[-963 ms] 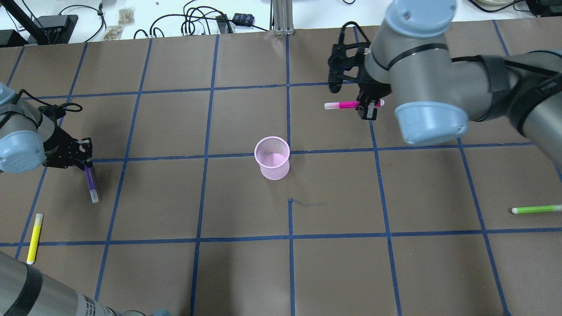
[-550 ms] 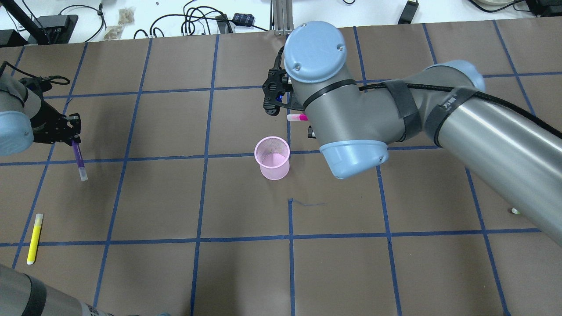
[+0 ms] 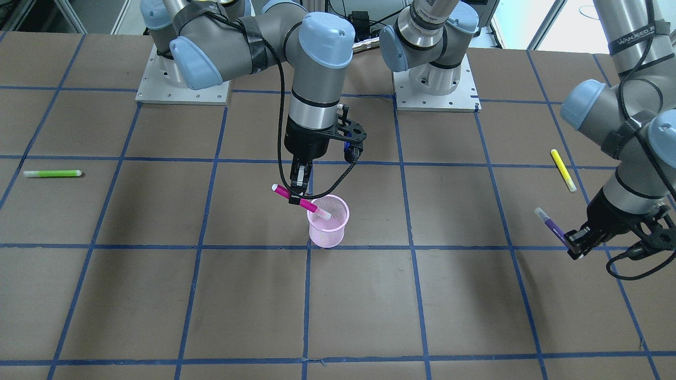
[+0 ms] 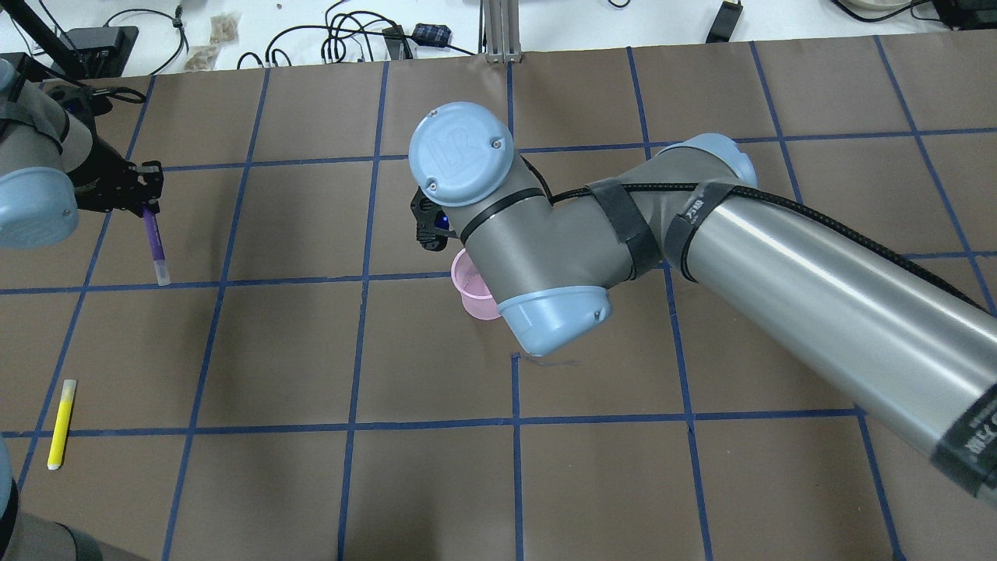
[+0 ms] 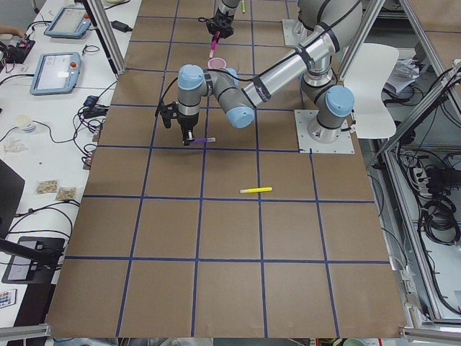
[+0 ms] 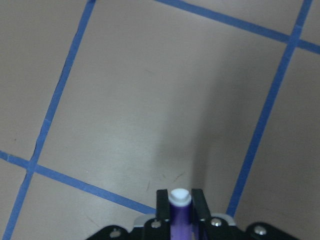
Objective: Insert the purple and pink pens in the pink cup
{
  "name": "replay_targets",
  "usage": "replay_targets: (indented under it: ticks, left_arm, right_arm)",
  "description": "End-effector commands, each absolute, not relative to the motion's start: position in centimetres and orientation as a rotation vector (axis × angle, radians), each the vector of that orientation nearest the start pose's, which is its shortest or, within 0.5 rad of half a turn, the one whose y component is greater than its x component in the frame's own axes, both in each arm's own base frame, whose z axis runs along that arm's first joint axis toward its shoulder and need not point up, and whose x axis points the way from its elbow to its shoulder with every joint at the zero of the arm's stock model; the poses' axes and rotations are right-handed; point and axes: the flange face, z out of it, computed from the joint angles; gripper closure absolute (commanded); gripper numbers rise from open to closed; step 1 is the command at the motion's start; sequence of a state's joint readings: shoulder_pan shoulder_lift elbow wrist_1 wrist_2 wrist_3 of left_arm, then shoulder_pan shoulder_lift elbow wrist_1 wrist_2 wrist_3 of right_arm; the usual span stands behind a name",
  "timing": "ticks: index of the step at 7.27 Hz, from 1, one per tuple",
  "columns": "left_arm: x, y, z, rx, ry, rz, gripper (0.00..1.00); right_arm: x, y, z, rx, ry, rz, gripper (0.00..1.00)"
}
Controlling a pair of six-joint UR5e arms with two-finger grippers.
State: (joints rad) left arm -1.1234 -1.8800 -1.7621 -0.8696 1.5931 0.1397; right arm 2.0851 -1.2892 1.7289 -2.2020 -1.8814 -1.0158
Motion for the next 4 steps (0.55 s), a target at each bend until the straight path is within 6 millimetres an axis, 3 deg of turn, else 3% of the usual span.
replay_targets:
  ticks: [1,2,4]
  left_arm:
    - [13.4,-59.0,30.4,-0.462,3.013,-0.292,1.0]
    - [13.5,-58.9,30.4,-0.465,3.012,-0.289,1.0]
    - [13.4,-58.7,29.8,-0.46,3.017,-0.271,1.0]
  right_arm:
    - [39.7,-45.4,31.2,-2.456,2.482,-0.143,0.91]
    - [40.3,-45.5,29.8,-2.5,2.433,-0.099,0.9]
    - [40.7,-45.9,28.9,-2.536,2.388,-0.07,0.85]
